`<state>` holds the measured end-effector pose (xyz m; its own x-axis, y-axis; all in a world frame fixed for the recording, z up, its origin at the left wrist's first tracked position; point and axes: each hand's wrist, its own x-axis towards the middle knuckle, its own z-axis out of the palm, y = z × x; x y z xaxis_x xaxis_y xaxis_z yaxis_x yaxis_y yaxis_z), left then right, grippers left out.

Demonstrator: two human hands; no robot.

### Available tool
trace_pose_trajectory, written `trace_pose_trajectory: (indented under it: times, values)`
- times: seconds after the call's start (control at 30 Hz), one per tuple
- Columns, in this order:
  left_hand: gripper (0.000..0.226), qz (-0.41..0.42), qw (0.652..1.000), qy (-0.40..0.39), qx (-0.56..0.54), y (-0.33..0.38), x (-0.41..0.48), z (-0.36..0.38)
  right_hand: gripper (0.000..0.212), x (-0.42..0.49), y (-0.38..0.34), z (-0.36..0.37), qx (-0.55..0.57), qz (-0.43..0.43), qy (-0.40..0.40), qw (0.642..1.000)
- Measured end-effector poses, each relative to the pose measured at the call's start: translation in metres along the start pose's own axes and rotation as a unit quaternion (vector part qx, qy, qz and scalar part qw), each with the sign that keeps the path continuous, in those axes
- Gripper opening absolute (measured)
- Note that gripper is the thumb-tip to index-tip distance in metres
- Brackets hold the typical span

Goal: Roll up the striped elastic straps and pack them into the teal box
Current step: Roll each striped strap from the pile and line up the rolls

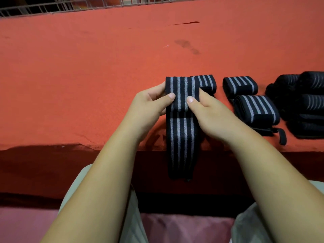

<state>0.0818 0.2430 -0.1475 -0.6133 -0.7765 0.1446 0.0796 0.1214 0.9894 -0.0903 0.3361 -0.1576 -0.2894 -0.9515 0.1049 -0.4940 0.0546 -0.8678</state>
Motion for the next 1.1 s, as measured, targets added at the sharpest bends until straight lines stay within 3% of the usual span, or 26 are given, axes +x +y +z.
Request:
trace_pose_trajectory:
  times: [0.1,0.27,0.37,0.53,0.73,0.83,1.0,1.1]
  values:
    - [0.053,-0.044,0.998,-0.042,-0.01,0.004,0.0,-0.008,0.03,-0.005,-0.003,-0.003,0.04,-0.021,0.019,0.999]
    - [0.071,-0.068,0.994,-0.086,-0.009,-0.001,-0.002,-0.018,0.034,-0.002,0.003,0.001,0.104,-0.02,0.046,0.993]
    - [0.065,-0.057,0.996,-0.064,-0.034,-0.007,0.002,-0.019,0.031,-0.001,0.002,0.0,0.124,-0.012,0.04,0.991]
    - [0.046,-0.061,0.996,-0.017,-0.06,-0.012,0.004,-0.021,0.029,0.002,0.008,-0.007,0.062,0.011,0.011,0.998]
    - [0.046,-0.05,0.99,0.028,-0.126,-0.014,0.007,-0.017,0.038,0.002,0.009,-0.005,0.144,-0.012,-0.009,0.989]
    - [0.043,-0.041,0.987,0.057,-0.146,-0.015,0.009,-0.012,0.038,0.004,0.007,-0.003,0.184,0.029,-0.025,0.982]
    - [0.038,-0.068,0.988,0.08,-0.116,-0.013,0.005,-0.01,0.043,0.003,0.001,-0.011,0.335,0.105,-0.073,0.933]
    - [0.038,-0.069,0.988,0.07,-0.122,-0.012,0.005,-0.007,0.05,0.002,0.004,-0.01,0.321,0.101,-0.069,0.939]
